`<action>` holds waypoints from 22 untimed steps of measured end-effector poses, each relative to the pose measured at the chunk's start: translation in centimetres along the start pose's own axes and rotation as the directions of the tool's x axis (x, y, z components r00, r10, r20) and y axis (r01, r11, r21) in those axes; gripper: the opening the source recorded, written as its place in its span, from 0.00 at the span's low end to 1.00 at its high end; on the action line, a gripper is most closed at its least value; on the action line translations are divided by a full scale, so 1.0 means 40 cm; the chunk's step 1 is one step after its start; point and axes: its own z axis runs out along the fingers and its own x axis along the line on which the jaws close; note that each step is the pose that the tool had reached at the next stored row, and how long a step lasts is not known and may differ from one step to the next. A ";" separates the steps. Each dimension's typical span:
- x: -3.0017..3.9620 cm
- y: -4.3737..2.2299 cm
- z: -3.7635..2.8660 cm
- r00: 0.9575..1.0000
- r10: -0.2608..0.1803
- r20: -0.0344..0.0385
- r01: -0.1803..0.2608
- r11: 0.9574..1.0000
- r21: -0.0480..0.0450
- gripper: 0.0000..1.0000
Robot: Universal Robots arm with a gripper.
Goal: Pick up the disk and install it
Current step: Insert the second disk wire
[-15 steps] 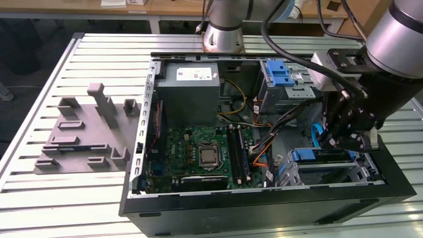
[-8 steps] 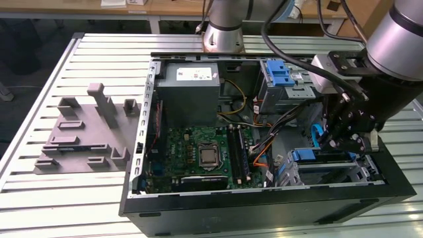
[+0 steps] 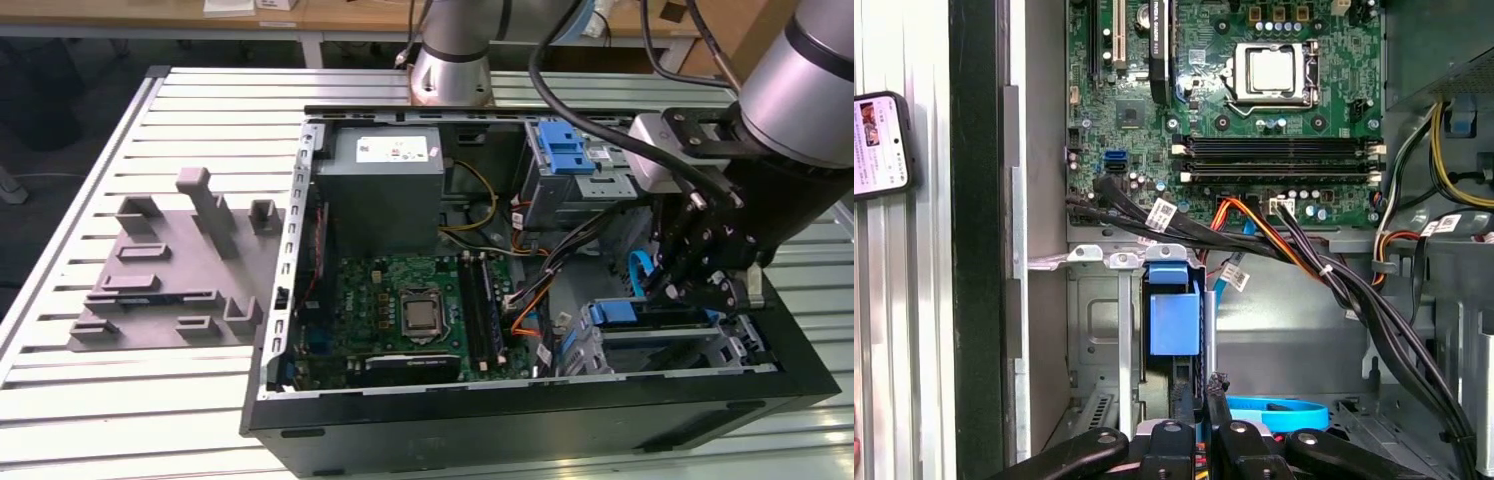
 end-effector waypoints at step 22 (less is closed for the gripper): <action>0.001 -0.006 0.010 1.000 0.000 0.000 0.000 1.000 0.000 0.16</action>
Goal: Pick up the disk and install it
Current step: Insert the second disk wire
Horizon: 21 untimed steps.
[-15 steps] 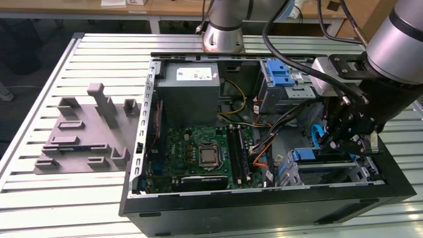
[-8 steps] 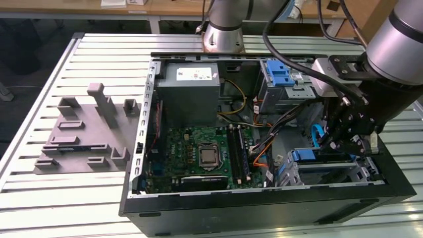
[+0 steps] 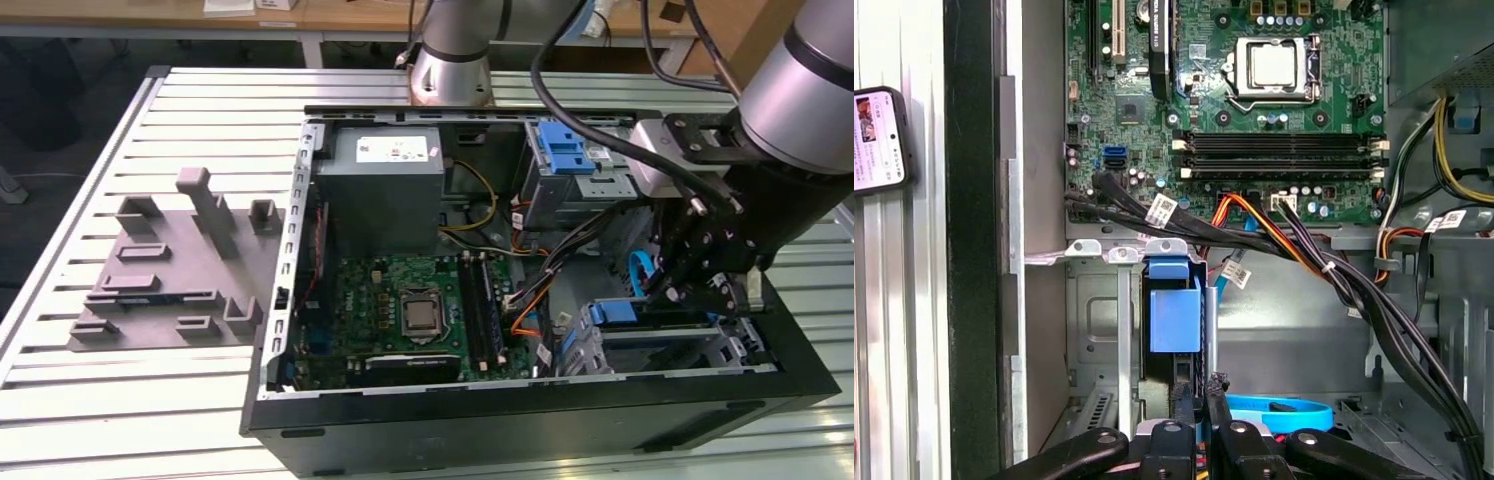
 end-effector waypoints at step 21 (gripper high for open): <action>0.000 -0.004 0.012 1.000 0.000 0.000 0.000 1.000 0.000 0.16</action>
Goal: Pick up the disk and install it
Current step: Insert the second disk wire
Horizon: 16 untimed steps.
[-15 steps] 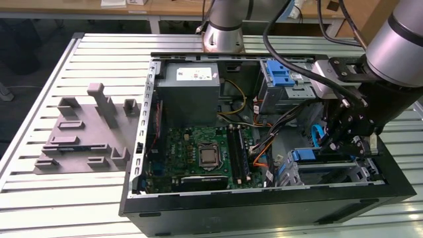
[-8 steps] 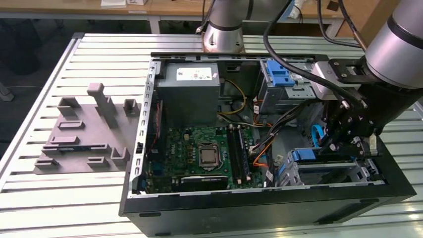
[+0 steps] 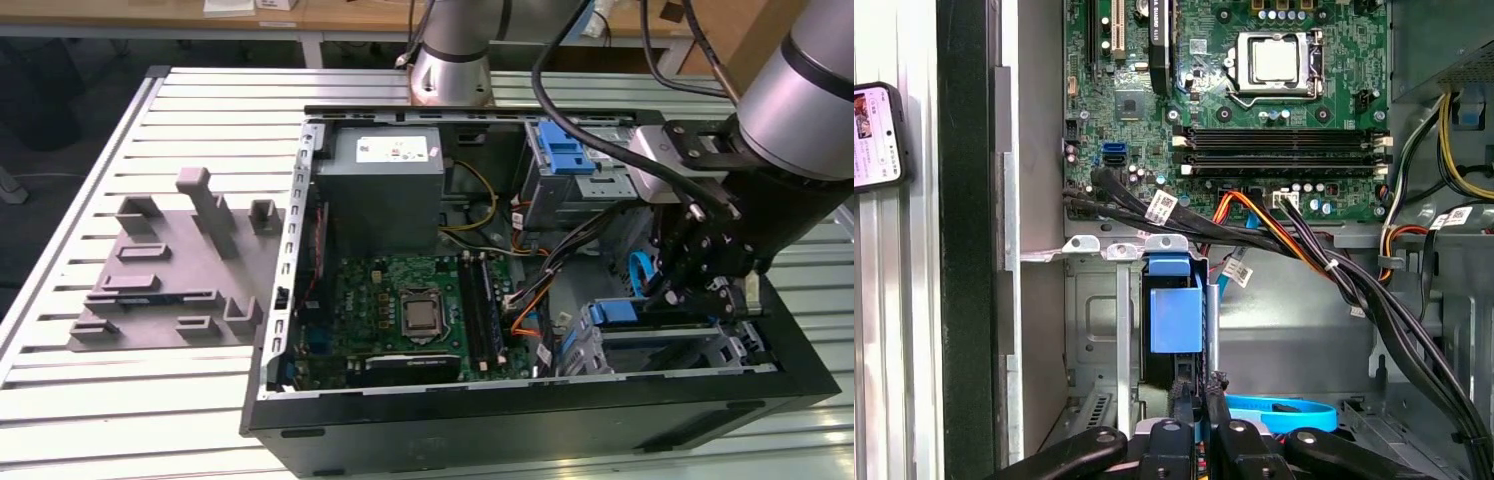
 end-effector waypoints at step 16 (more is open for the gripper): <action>0.000 0.000 -0.008 1.000 0.000 0.000 0.000 1.000 0.000 0.25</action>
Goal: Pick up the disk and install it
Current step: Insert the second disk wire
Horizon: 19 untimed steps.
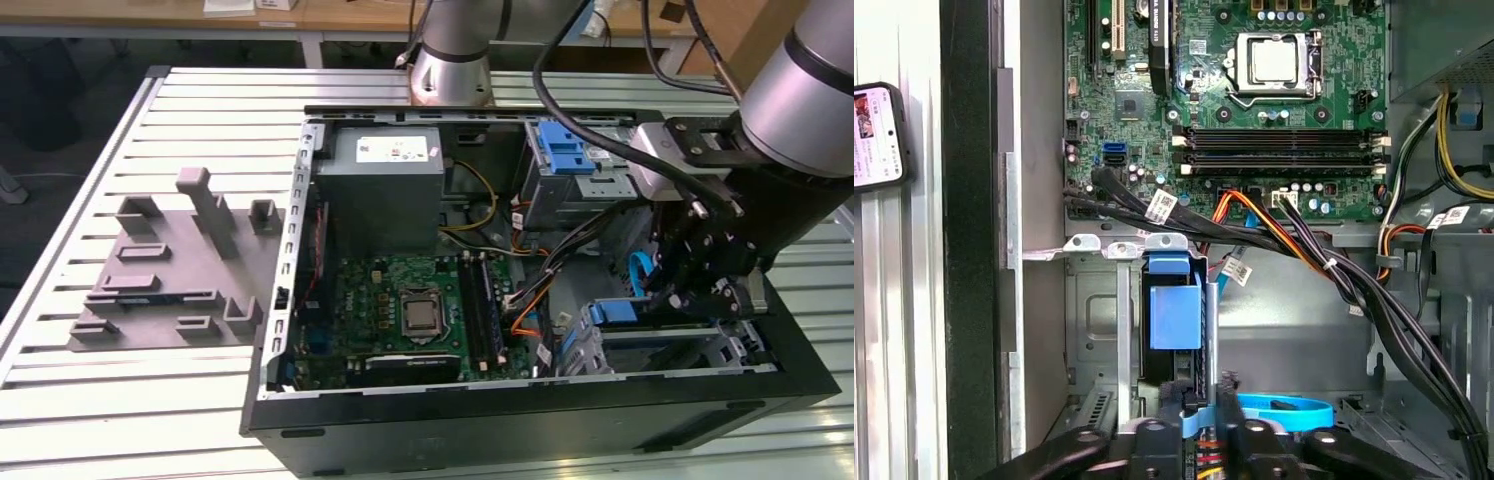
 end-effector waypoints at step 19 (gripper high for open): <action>-0.002 0.000 -0.044 1.000 0.000 -0.002 0.000 1.000 -0.003 0.11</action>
